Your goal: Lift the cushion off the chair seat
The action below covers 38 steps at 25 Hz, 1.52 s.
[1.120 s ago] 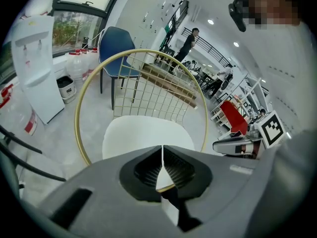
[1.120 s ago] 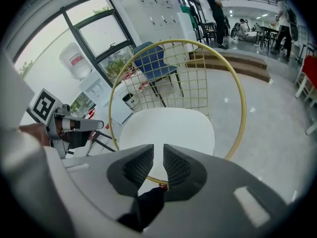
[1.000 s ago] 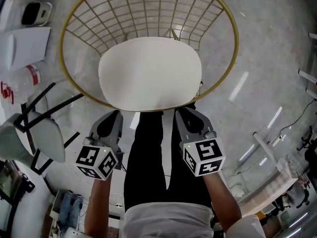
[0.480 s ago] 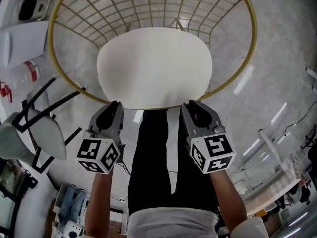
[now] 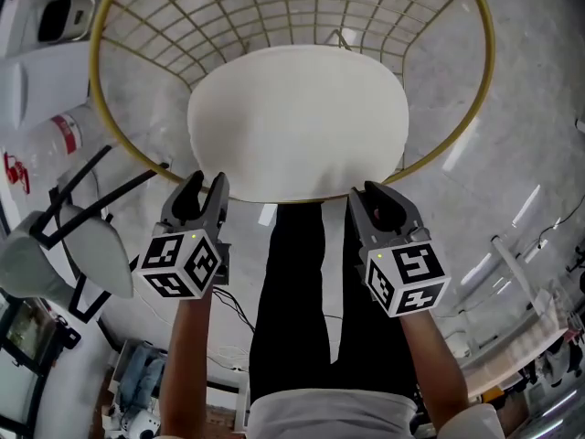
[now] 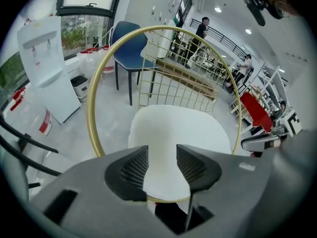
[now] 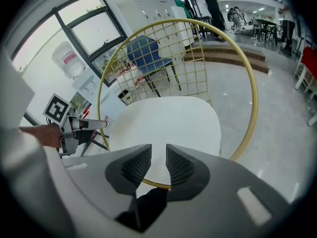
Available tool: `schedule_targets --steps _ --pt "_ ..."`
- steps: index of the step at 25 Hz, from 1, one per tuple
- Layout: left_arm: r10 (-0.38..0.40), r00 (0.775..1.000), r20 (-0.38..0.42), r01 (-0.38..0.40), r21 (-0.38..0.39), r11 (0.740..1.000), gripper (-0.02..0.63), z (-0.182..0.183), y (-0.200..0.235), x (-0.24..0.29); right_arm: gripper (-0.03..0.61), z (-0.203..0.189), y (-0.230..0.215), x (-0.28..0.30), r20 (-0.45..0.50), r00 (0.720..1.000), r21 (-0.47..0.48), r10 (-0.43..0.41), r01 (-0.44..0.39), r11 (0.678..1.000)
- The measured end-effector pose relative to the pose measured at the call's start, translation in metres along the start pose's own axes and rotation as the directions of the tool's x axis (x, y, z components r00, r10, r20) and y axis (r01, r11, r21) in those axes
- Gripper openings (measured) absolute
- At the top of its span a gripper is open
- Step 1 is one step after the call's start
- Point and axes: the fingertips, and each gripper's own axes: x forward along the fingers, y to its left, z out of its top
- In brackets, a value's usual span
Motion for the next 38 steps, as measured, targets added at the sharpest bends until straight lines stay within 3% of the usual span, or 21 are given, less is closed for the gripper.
schedule_targets --steps 8,17,22,32,38 --pt "0.012 1.0 -0.023 -0.013 -0.041 0.999 0.255 0.002 0.017 0.023 0.129 0.006 -0.018 0.015 -0.002 0.998 0.026 -0.066 0.066 0.997" --pt "0.055 0.997 -0.046 -0.058 -0.078 0.995 0.361 0.002 0.025 0.047 0.227 0.024 -0.078 0.026 -0.006 0.976 0.054 -0.22 0.22 0.974" --pt "0.102 0.994 -0.048 -0.106 -0.085 0.991 0.417 0.005 0.028 0.053 0.285 0.027 -0.087 0.035 -0.027 0.97 0.049 -0.242 0.243 0.969" --pt "0.153 0.984 -0.089 -0.166 -0.157 0.974 0.44 0.004 0.032 0.073 0.45 0.025 -0.1 0.052 -0.058 0.957 0.065 -0.284 0.287 0.956" --pt "0.173 0.98 -0.101 -0.188 -0.158 0.969 0.44 0.003 0.033 0.075 0.485 0.021 -0.11 0.064 -0.093 0.958 0.137 -0.271 0.282 0.95"
